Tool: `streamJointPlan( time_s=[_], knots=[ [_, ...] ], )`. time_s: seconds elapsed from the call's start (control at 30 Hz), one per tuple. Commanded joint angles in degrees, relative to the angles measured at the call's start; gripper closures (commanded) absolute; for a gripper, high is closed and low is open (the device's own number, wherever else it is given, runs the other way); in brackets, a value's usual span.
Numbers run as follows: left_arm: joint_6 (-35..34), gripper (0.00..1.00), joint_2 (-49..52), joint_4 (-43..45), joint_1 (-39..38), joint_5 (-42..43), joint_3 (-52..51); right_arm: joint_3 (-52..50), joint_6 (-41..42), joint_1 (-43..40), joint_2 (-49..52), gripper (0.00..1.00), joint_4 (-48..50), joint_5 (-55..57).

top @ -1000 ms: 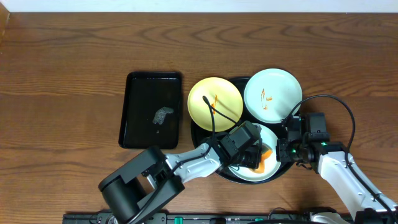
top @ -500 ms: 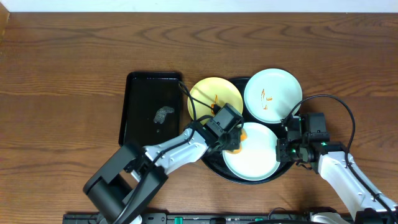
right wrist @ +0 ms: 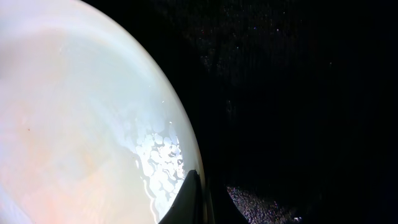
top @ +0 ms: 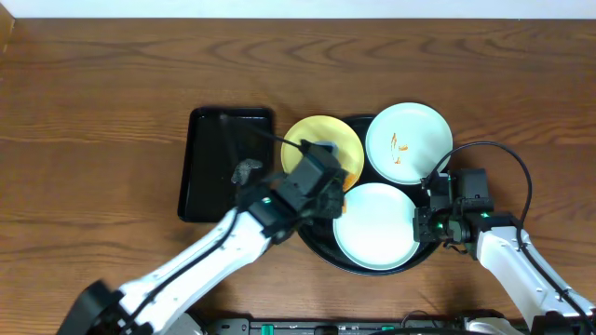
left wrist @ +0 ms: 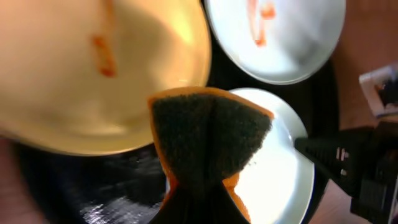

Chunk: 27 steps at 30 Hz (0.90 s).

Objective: Clean dirty plates on tray and stack at the side
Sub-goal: 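Scrub the front blue plate with the sponge in the left gripper, then lift the front blue plate with the right gripper and place it right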

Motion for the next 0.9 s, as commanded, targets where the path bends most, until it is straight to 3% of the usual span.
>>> streamJointPlan(
  time_s=[0.0, 0.2, 0.47, 0.63, 0.87],
  knots=[
    [1.3, 0.93, -2.2, -4.1, 2.4, -5.9, -0.2, -0.5, -0.1, 0.3, 0.1, 0.99, 0.0, -1.6],
    [1.3, 0.92, -2.8, -10.9, 9.2, -11.3, -0.2, -0.3, -0.2, 0.3, 0.0, 0.99, 2.1, -8.4],
    [1.3, 0.93, -2.7, -11.2, 20.0, -11.5, -0.2, 4.2, -0.1, 0.3, -6.8, 0.99, 0.1, -9.1],
    [1.3, 0.92, -2.6, -11.2, 23.9, -11.4, -0.6, 5.0, -1.2, 0.6, -12.5, 0.99, -0.1, -1.5],
    [1.3, 0.92, -2.6, -11.1, 24.3, -11.5, -0.6, 5.0, -1.4, 6.4, -18.1, 0.99, 0.2, 18.8]
  ],
)
